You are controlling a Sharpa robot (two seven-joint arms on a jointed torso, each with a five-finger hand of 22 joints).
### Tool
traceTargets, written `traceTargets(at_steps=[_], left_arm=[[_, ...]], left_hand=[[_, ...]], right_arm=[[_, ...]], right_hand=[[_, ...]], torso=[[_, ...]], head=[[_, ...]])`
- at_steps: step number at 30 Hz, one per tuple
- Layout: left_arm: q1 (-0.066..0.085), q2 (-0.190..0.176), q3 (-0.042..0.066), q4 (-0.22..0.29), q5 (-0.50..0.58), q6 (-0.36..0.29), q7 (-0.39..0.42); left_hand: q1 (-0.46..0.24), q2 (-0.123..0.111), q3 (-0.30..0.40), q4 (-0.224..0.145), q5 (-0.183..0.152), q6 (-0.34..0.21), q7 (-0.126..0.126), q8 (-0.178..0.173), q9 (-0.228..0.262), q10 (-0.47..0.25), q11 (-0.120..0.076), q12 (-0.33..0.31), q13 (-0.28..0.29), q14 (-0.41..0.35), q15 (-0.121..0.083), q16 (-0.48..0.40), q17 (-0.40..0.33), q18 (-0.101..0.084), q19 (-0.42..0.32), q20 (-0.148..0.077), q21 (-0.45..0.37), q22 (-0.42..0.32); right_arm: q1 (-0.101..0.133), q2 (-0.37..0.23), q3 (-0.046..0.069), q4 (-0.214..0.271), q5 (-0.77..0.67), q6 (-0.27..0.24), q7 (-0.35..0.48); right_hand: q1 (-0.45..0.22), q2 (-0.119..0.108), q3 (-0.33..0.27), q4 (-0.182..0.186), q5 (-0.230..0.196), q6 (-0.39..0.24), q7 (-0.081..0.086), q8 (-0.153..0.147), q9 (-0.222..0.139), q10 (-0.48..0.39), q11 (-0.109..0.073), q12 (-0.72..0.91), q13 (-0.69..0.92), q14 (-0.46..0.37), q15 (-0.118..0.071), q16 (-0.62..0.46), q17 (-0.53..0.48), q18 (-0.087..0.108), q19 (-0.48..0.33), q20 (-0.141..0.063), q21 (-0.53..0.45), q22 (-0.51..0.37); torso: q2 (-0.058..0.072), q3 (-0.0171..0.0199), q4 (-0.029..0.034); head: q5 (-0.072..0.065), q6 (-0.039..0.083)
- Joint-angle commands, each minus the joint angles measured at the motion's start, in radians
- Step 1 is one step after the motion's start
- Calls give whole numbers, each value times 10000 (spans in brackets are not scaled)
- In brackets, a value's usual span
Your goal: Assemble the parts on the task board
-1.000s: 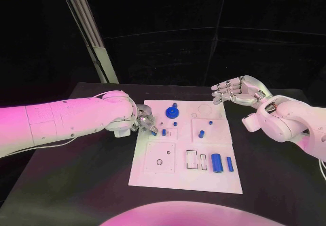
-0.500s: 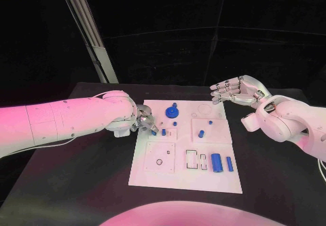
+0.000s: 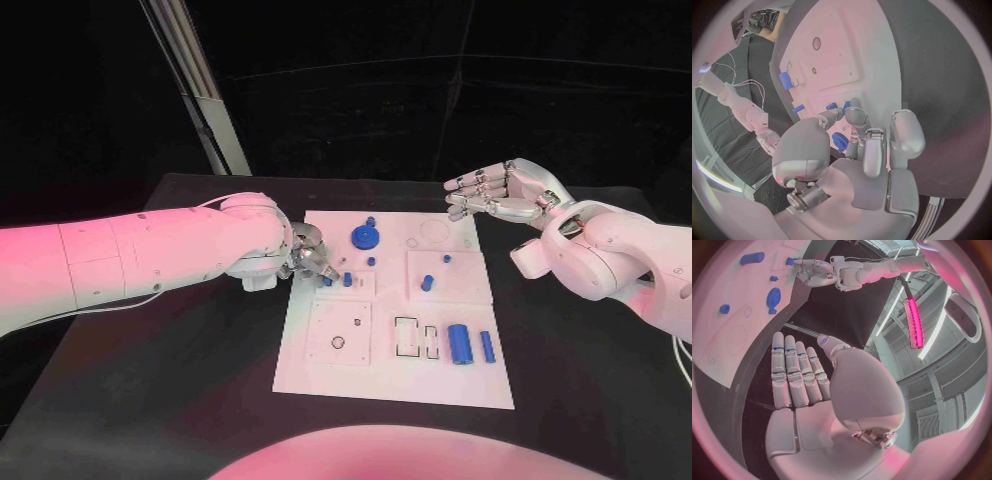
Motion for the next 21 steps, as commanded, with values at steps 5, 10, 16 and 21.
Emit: traceTargets(at_steps=[5,10,16,21], left_arm=[[-2,11,-5,-42,-126,56,-148],[-2,-2,-5,-54,-126,59,-169],[-3,-124,-3,7,-92,-244,1],[-2,-251,-2,30,341,-1059,598]], left_hand=[[-133,11,-190,69,-17,99,24,-60,-38,-17,58,51,15,1040,-55,63,2634,-5,77,21,41,9],[-252,-163,-750,258,-19,172,23,-106,-105,-14,54,63,58,1040,-57,63,2634,-12,87,25,50,36],[-477,-441,-2201,795,-1032,265,13,-180,-203,-17,48,62,102,1040,-60,63,2634,-10,89,13,26,44],[-262,-258,-3387,1590,-2673,131,74,-302,-306,-280,121,-264,-341,1034,-29,52,2607,57,-36,31,-297,-239]], right_arm=[[18,6,7,35,48,116,32],[18,6,7,32,48,121,28],[17,10,7,20,48,129,27],[17,23,6,-3,48,134,25]], right_hand=[[-123,-1,-10,-71,57,-92,64,-38,-15,-78,-10,-58,-6,-85,-13,-47,-15,62,-6,73,-45,-14],[-129,1,-15,-78,57,-102,69,-38,-15,-89,-6,-58,-6,-98,-9,-46,-25,62,-10,77,-57,-22],[-142,4,-22,-86,55,-116,74,-38,-15,-104,0,-57,-6,-114,-2,-44,-37,61,-14,84,-74,-33],[-142,5,-24,-91,56,-120,75,-38,-15,-108,2,-56,-5,-119,-1,-44,-41,61,-15,85,-79,-36]], torso=[[-5,1,0],[-2,-1,7],[-4,-11,4],[-10,1,6]], head=[[-10,1],[-6,-4],[-20,11],[-27,14]])
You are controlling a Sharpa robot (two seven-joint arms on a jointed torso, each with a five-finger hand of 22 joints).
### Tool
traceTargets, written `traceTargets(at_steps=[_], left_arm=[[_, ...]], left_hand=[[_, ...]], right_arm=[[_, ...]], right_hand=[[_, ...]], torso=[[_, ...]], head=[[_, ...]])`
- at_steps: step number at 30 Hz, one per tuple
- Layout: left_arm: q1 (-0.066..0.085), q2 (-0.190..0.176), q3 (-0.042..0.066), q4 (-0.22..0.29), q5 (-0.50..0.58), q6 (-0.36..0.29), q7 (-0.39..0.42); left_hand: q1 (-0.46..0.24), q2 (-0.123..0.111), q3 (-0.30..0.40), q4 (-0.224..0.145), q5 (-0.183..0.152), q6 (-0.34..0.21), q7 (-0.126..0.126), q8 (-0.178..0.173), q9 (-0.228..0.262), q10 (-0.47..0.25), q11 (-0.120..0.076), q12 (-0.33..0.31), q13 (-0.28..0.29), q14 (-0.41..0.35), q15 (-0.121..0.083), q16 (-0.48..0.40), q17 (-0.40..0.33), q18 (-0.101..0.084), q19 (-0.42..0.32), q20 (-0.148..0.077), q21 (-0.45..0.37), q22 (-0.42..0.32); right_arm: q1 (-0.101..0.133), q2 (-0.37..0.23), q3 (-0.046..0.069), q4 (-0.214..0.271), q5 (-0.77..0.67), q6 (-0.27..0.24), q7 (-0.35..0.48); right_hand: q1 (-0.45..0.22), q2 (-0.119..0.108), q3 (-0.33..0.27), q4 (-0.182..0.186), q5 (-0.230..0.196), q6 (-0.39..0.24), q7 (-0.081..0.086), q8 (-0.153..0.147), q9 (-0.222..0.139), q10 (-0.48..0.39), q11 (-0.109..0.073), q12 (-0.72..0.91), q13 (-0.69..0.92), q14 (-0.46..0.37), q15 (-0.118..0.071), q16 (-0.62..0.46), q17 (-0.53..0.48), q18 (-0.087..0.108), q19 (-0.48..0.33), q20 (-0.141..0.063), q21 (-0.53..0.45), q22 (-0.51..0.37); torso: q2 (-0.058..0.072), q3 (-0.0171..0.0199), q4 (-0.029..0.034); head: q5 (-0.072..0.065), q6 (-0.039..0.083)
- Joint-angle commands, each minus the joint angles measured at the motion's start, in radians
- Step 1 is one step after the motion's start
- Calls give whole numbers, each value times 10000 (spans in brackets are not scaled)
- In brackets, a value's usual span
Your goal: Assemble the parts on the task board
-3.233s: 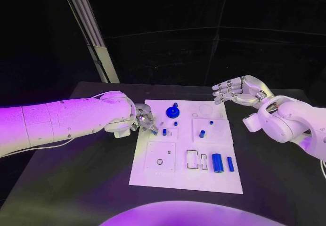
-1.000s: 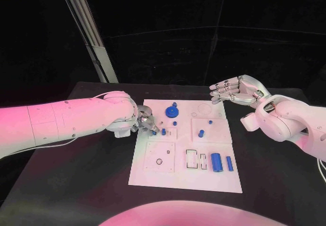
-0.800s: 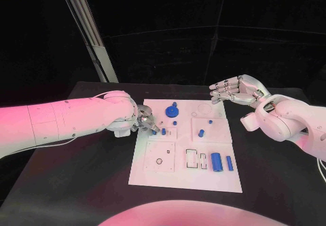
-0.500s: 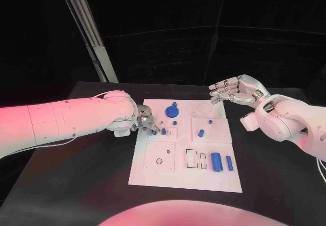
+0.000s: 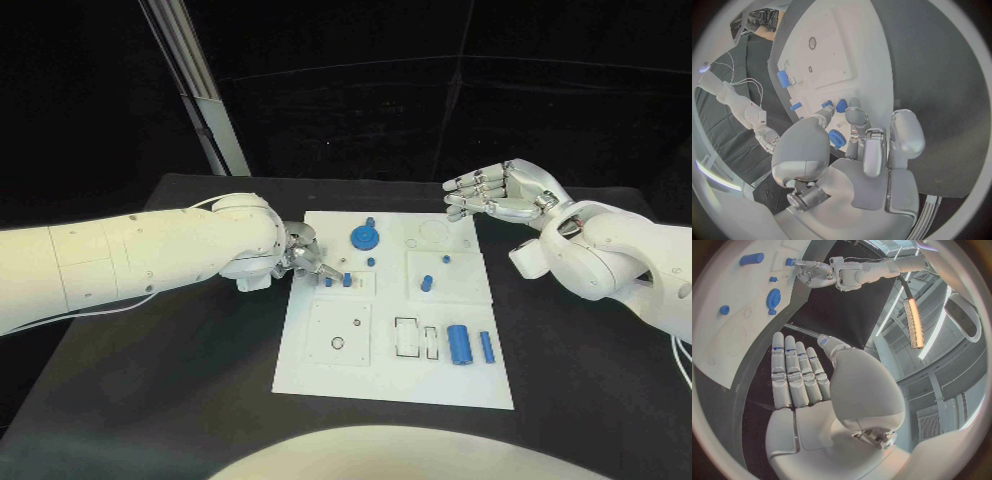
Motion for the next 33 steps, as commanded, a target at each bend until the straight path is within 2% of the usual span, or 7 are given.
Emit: traceTargets(at_steps=[1,8,15,18,23,28,33], left_arm=[[10,-78,3,28,494,-1048,736],[12,-236,3,67,1342,-1965,1927],[12,-323,3,102,1865,-2767,3204],[12,-273,2,85,2006,-3319,4144],[5,15,-3,-20,947,-4134,5397],[-45,460,-77,-318,-453,-4553,6138],[-183,922,-101,-739,-1638,-4578,6368]], left_hand=[[205,39,-660,455,-387,-148,86,-92,-42,-278,69,-295,-403,1010,-11,11,2502,78,-129,19,-312,-278],[878,272,-1499,620,-345,-865,392,-498,-243,-955,267,-999,-1471,880,143,-228,1922,211,-394,133,-991,-898],[1499,442,-2131,618,-245,-1319,628,-683,-342,-1524,480,-1126,-1625,734,327,-499,1329,401,-751,301,-1887,-1711],[2167,701,-2212,519,207,-1609,772,-578,-299,-2218,631,-1351,-1782,2,459,-1649,-804,842,-1894,423,-4287,-3850],[4451,1016,-1399,-608,367,-2319,1076,-629,-411,-3489,897,-2047,-2264,-1106,664,-3312,-3263,901,-2417,616,-5356,-4586],[5573,429,-8,-1374,292,-2181,1432,-2043,-1394,-4267,1247,-3837,-3727,-1185,951,-3485,-3537,885,-2246,861,-5708,-4881],[5474,32,507,-1560,262,-1691,1366,-2675,-1814,-4140,1305,-4512,-4442,-959,999,-3187,-3204,912,-2031,897,-5697,-4909]], right_arm=[[17,22,6,-2,45,96,44],[16,48,6,-31,33,97,36],[15,86,5,-71,9,107,25],[15,93,5,-90,6,108,27],[15,119,5,-129,4,109,34],[15,136,5,-146,4,128,40],[15,129,5,-140,4,157,44]], right_hand=[[-101,-36,4,-64,56,-44,81,-38,-15,-59,25,-56,-6,-48,0,-44,-13,60,-16,85,-40,-12],[-92,-30,7,-81,57,-52,82,-37,-14,-67,26,-53,-5,-56,1,-41,-21,62,-16,87,-50,-19],[-92,-30,7,-81,57,-52,82,-37,-14,-67,26,-53,-5,-56,1,-41,-21,62,-16,87,-50,-19],[-92,-30,7,-81,57,-52,82,-37,-14,-67,26,-53,-5,-56,1,-41,-21,62,-16,87,-50,-19],[-92,-30,7,-81,57,-52,82,-37,-14,-67,26,-53,-5,-56,1,-41,-21,62,-16,87,-50,-19],[-90,-27,9,-86,57,-53,82,-36,-14,-68,26,-52,-5,-58,1,-40,-23,63,-15,87,-52,-21],[-76,0,22,-110,59,-54,81,-29,-10,-72,25,-43,-3,-61,0,-32,-35,68,-10,88,-66,-30]], torso=[[-4,8,2],[5,-1,3],[-2,5,-8],[4,9,-6],[12,3,-13],[11,12,-22],[27,18,-47]], head=[[-3,12],[-14,30],[-22,43],[-40,71],[-101,125],[-136,162],[-146,205]])
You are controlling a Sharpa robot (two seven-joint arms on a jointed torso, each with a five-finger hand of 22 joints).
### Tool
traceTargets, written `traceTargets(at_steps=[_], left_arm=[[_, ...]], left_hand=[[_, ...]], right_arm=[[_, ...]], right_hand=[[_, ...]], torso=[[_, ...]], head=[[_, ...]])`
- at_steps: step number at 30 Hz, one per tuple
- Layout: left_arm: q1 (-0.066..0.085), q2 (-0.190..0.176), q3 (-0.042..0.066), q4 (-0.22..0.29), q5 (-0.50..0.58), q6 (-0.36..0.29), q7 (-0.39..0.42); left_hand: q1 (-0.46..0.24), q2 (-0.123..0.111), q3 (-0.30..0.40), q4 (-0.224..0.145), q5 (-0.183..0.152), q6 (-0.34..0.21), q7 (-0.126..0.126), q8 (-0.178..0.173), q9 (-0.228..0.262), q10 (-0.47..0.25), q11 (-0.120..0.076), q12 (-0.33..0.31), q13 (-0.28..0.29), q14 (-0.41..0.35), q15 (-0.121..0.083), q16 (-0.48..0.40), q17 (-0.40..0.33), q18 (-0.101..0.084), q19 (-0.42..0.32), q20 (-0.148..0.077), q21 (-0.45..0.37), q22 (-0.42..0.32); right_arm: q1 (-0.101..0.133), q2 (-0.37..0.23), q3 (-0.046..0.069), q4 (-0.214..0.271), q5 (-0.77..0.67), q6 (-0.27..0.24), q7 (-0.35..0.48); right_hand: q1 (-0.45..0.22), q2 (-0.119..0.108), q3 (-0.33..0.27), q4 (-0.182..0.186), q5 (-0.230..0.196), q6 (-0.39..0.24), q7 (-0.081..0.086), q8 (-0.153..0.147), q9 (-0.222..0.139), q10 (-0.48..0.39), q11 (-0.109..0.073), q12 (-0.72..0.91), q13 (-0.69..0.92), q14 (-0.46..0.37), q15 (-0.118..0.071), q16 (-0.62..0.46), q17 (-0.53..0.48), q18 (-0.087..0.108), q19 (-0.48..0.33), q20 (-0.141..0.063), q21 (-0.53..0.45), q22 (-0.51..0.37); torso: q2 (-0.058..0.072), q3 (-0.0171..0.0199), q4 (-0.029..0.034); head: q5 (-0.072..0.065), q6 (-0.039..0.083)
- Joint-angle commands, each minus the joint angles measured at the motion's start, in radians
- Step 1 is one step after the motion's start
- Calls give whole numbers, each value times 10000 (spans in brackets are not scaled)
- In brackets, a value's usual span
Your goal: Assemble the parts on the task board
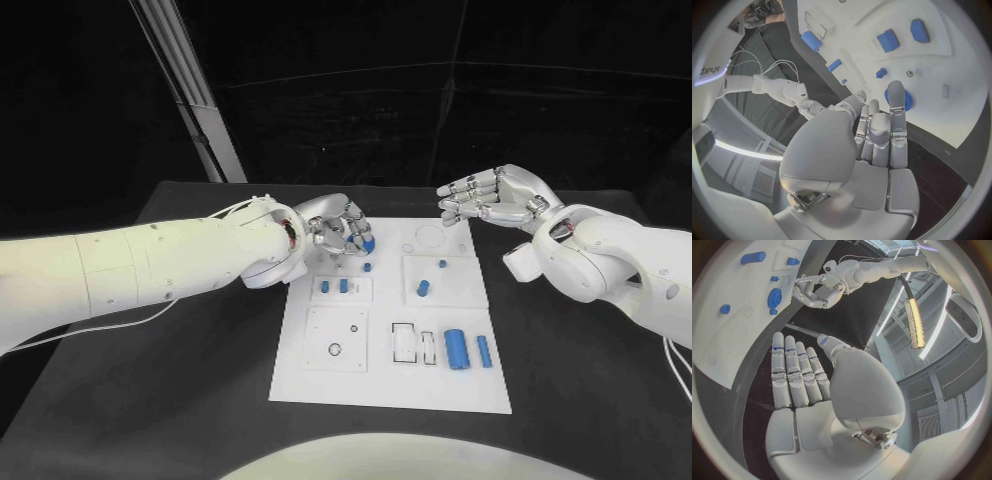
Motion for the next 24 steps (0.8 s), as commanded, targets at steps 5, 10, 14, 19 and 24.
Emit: traceTargets(at_steps=[5,10,14,19,24], left_arm=[[-109,395,-9,-419,-2150,-126,638],[-142,697,-9,-727,-2585,288,421],[-151,871,-8,-918,-2870,778,244],[-158,1036,-6,-1108,-3175,1233,122],[-187,1162,-5,-1249,-3271,1467,15]], left_hand=[[-344,-390,109,-44,-61,343,-34,-479,-293,-21,76,-494,-526,360,19,460,564,118,306,9,82,18],[-482,-456,47,-140,-101,610,-47,-765,-455,-33,94,-761,-853,675,24,941,1146,120,551,20,238,102],[-533,-443,23,-222,-105,710,-21,-962,-542,-86,123,-927,-1052,823,44,1191,1452,101,694,27,410,232],[-703,-408,-154,-229,-110,841,-42,-1118,-566,-10,104,-948,-1183,1050,25,1531,1951,-46,1084,22,1311,1046],[-722,-305,-193,-281,-107,995,-66,-1236,-570,195,72,-933,-1280,1194,-8,1711,2181,-179,1417,-8,2105,1768]], right_arm=[[17,4,6,13,11,114,64],[17,28,6,11,11,118,63],[17,42,6,15,11,125,58],[17,52,6,16,11,120,54],[17,78,6,8,11,120,51]], right_hand=[[-76,1,27,-60,59,-54,81,-29,-10,-73,24,-43,-2,-63,0,-32,-9,67,-10,88,-69,-9],[-76,1,27,-60,59,-54,81,-29,-10,-73,24,-43,-2,-63,0,-32,-9,67,-10,88,-69,-9],[-76,1,27,-60,59,-54,81,-29,-10,-73,24,-43,-2,-63,0,-32,-9,67,-10,88,-69,-9],[-76,1,27,-60,59,-54,81,-29,-10,-73,24,-43,-2,-63,0,-32,-9,67,-10,88,-69,-9],[-72,16,33,-78,55,-50,79,-23,-7,-72,22,-34,-1,-57,-4,-24,-17,71,-3,89,-79,-16]], torso=[[5,1,-7],[11,1,6],[10,-6,-2],[13,4,-11],[10,-9,-3]], head=[[-49,42],[-59,51],[-48,45],[-46,21],[-75,10]])
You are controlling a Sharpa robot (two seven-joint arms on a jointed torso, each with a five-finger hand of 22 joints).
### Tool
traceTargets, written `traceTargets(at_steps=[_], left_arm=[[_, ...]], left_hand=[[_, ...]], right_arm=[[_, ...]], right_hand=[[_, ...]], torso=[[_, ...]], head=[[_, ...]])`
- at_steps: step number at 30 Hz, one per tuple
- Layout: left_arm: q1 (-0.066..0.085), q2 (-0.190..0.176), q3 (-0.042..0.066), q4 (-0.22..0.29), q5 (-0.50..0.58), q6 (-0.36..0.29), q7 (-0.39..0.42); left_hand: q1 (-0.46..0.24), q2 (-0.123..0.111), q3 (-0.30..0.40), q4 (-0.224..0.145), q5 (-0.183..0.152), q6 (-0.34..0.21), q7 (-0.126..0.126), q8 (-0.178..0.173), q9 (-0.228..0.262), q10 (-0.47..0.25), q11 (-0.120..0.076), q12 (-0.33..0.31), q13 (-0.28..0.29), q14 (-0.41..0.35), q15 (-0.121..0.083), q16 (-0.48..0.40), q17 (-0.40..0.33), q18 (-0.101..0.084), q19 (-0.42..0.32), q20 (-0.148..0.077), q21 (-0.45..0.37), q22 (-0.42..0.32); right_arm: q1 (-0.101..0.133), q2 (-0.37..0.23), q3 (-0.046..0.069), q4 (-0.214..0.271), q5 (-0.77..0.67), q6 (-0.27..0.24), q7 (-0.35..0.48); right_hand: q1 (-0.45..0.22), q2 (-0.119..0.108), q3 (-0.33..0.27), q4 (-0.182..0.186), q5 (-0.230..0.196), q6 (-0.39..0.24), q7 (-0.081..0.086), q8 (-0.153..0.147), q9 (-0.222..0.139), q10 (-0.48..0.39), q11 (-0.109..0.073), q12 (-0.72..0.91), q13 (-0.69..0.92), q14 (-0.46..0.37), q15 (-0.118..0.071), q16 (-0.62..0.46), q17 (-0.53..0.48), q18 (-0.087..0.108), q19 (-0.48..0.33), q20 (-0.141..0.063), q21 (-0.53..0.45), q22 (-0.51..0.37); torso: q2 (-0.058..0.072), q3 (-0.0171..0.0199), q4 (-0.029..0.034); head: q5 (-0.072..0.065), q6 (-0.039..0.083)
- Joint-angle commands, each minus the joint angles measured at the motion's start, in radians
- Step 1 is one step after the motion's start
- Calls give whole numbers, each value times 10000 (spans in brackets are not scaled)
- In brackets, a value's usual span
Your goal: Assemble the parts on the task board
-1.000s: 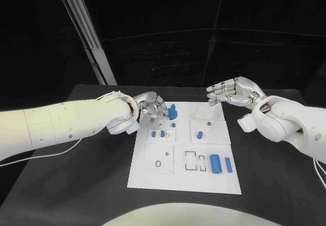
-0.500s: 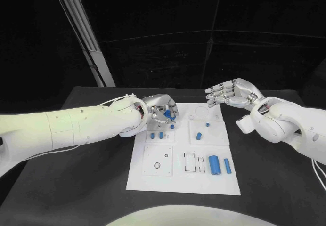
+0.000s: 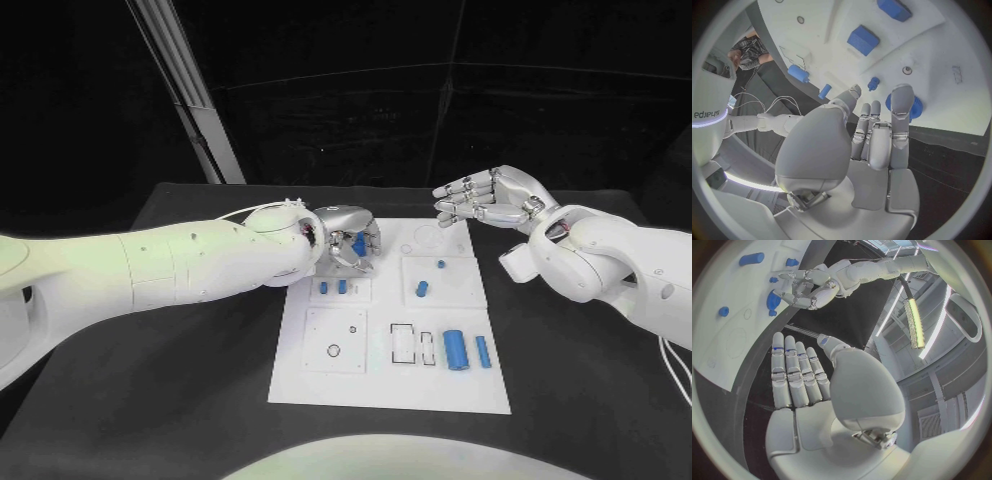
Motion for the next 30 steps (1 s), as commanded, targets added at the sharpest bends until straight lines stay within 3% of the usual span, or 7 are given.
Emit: traceTargets(at_steps=[1,8,16,30], left_arm=[[-8,62,6,-73,-429,606,-206],[-23,111,7,-191,-456,888,-447],[-54,221,9,-341,-458,1090,-602],[-106,299,12,-402,-455,1252,-668]], left_hand=[[-55,70,-48,-17,-36,111,0,-78,-13,133,13,-28,-45,183,-29,57,-3,-208,186,-8,432,394],[-53,119,-39,-41,-33,200,-19,-119,-8,213,-4,-44,-96,214,-46,65,-40,-254,305,-21,704,640],[25,343,143,-87,-12,387,-64,-174,-1,345,-37,-112,-204,250,-76,82,-62,-264,353,-45,821,751],[65,433,329,-163,-23,595,-105,-213,9,558,-79,-177,-304,268,-107,107,-55,-270,343,-71,891,839]], right_arm=[[17,18,6,4,13,81,52],[17,31,6,-5,13,70,43],[17,56,6,-28,13,55,13],[17,78,6,-44,13,104,23]], right_hand=[[-72,16,-4,-41,55,-50,79,-23,-7,-72,22,-34,-1,-58,-4,-24,-9,71,-3,89,-22,-9],[-72,17,-4,-42,55,-50,79,-22,-7,-72,21,-33,-1,-57,-4,-23,-9,71,-2,89,-23,-10],[-73,22,-3,-46,55,-50,79,-22,-6,-72,21,-30,-1,-55,-5,-21,-12,72,0,89,-25,-12],[-77,39,2,-49,57,-48,79,-19,-5,-70,21,-25,0,-51,-6,-17,-16,74,6,90,-30,-15]], torso=[[-3,-10,8],[-7,-1,14],[-8,-11,11],[-12,3,21]], head=[[-20,-10],[-37,-40],[-38,-38],[-39,-64]])
